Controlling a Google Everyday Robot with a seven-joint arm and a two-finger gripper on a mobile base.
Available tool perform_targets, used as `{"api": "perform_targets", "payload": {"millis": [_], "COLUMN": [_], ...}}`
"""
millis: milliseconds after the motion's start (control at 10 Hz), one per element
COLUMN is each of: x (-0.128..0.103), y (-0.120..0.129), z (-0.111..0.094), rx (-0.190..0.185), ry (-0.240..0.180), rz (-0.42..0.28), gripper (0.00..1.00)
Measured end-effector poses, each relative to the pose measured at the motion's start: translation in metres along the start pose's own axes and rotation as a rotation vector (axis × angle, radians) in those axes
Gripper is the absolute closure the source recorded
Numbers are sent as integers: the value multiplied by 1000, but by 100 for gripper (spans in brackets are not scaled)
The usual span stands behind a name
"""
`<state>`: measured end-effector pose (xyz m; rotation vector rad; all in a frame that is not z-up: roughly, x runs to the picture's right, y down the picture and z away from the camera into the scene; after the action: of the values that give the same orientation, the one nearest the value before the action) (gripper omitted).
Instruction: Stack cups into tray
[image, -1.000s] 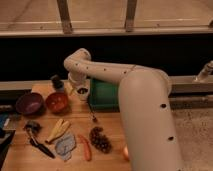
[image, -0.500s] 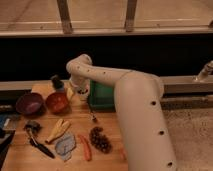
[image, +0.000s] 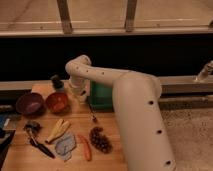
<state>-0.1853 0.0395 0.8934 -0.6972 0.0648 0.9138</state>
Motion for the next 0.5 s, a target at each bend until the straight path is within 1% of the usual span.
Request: {"api": "perform_targets", "payload": {"millis": [100, 200, 300, 400, 500], "x": [0, 0, -1, -1, -2], "y": [0, -1, -2, -5, -11], "z": [0, -2, -5, -9, -18], "rx": [2, 5, 1, -5, -6], "ry": [2, 1, -7, -23, -46], "rz": [-1, -3, -2, 0, 4], "gripper": [98, 100, 100, 100, 100]}}
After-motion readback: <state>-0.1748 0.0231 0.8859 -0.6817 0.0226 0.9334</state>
